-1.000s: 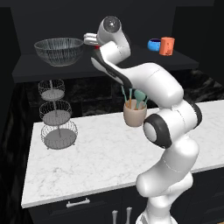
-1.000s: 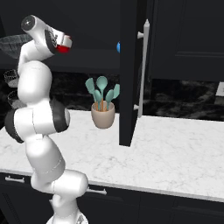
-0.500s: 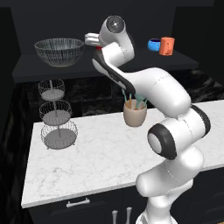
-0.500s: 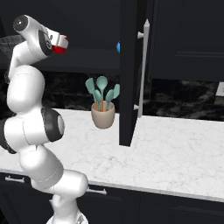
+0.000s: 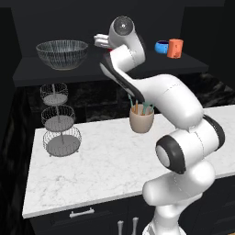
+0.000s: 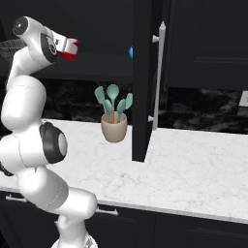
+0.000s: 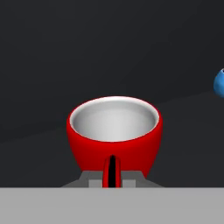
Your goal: Gather all objects into one cabinet and sort the glasses and bowls to opposite sides.
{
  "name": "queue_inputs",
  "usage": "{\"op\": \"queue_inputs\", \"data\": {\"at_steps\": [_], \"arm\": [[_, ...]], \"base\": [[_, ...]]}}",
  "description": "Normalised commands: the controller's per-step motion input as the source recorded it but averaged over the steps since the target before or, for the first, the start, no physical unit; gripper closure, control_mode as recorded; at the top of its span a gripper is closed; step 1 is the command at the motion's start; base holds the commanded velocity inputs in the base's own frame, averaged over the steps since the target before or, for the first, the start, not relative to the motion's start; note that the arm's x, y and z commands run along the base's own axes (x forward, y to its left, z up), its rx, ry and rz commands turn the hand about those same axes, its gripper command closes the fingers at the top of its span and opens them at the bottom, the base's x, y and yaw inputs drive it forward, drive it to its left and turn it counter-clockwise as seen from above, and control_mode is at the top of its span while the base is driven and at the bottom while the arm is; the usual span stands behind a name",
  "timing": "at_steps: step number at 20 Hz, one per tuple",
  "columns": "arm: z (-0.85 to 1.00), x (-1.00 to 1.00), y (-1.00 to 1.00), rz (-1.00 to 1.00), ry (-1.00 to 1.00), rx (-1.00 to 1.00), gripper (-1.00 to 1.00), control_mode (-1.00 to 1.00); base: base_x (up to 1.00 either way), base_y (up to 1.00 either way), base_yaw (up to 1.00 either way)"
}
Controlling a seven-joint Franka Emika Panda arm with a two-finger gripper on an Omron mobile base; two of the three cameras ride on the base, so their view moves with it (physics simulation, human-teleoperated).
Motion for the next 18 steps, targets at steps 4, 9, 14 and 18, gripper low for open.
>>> {"op": "queue_inputs", "data": {"at_steps": [4, 9, 14, 18], "arm": [[0.01, -0.21, -0.49, -0.14, 0.0, -0.01, 1.0, -1.0], [0.0, -0.42, -0.74, -0.12, 0.0, 0.0, 1.0, -1.0], [0.0, -0.48, -0.77, -0.11, 0.0, 0.0, 1.0, -1.0], [0.0, -0.43, -0.75, -0.12, 0.0, 0.0, 1.0, -1.0]], "base": [[0.0, 0.0, 0.0], [0.0, 0.0, 0.0], [0.0, 0.0, 0.0], [0.0, 0.0, 0.0]]}}
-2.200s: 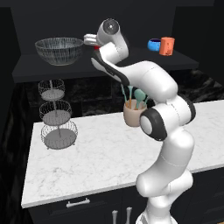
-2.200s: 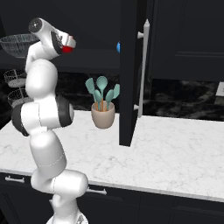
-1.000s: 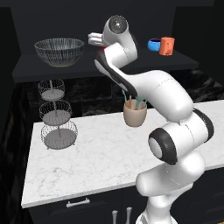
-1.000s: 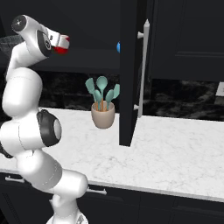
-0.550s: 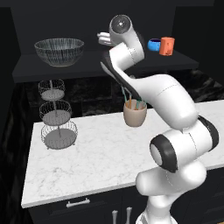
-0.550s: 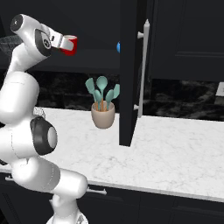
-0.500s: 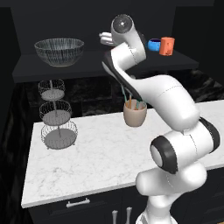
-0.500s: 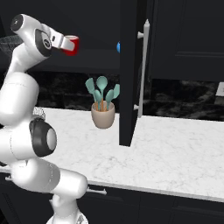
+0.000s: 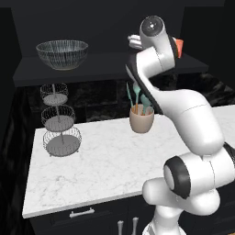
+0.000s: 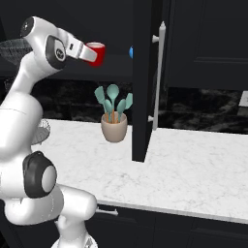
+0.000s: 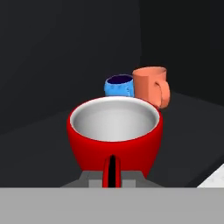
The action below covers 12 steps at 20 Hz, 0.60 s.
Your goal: Gather all objects into one cabinet and sort the glasses and bowls to opposite sides.
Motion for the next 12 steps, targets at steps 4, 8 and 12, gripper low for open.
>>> {"op": "queue_inputs", "data": {"at_steps": [4, 8, 12], "arm": [[0.0, -0.28, -0.66, -0.14, 0.01, 0.0, 1.0, -1.0], [0.0, -0.19, -0.55, -0.17, 0.07, 0.0, 1.0, -1.0], [0.0, -0.01, -0.34, -0.17, 0.08, -0.01, 1.0, -1.0]], "base": [[0.0, 0.0, 0.0], [0.0, 0.0, 0.0], [0.0, 0.0, 0.0]]}}
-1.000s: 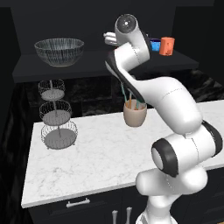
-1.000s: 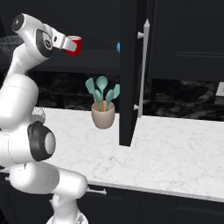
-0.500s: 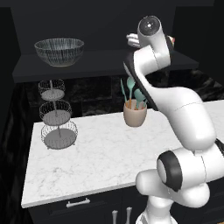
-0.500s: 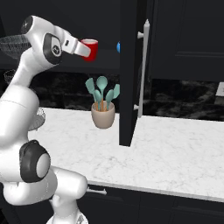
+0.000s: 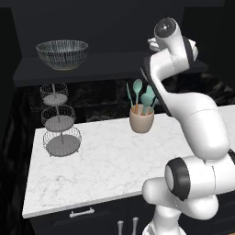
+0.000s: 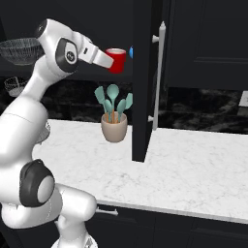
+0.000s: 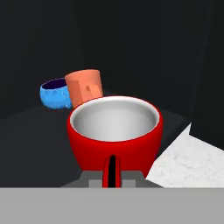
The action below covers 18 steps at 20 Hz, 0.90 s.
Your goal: Gather all objects into one cabinet and sort the glasses and bowls to opposite sides.
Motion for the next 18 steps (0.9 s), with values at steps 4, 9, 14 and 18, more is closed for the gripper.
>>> {"op": "queue_inputs", "data": {"at_steps": [4, 9, 14, 18], "arm": [[0.0, 0.0, -0.36, -0.15, 0.06, 0.0, 1.0, -1.0], [0.0, 0.01, -0.28, -0.11, 0.03, 0.0, 1.0, -1.0], [-0.02, 0.09, -0.26, -0.01, 0.0, -0.01, 1.0, -1.0], [-0.06, 0.1, -0.23, 0.0, 0.0, -0.03, 1.0, -1.0]], "base": [[0.0, 0.0, 0.0], [0.0, 0.0, 0.0], [0.0, 0.0, 0.0], [0.0, 0.0, 0.0]]}}
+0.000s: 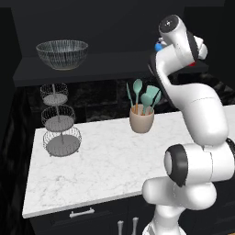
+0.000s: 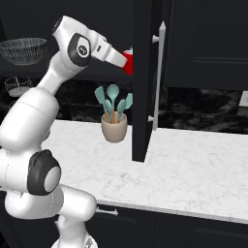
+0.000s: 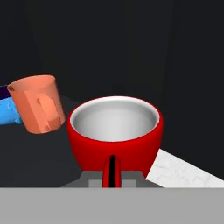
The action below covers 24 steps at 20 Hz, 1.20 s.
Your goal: Gather all objects into one cabinet and sort the glasses and bowls to opposite sides.
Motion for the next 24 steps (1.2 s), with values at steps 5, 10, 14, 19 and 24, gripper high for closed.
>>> {"op": "queue_inputs", "data": {"at_steps": [5, 10, 14, 19, 24], "arm": [[-0.15, 0.03, -0.23, 0.0, 0.0, -0.05, 1.0, -1.0], [-0.21, 0.0, -0.02, 0.0, 0.0, -0.05, 1.0, -1.0], [-0.09, 0.11, 0.0, 0.0, 0.0, -0.01, 1.0, -1.0], [0.0, 0.28, 0.0, 0.0, 0.0, 0.0, 1.0, -1.0], [0.0, 0.28, 0.0, 0.0, 0.0, 0.0, 1.0, -1.0]], "base": [[0.0, 0.0, 0.0], [0.0, 0.0, 0.0], [0.0, 0.0, 0.0], [0.0, 0.0, 0.0], [0.0, 0.0, 0.0]]}}
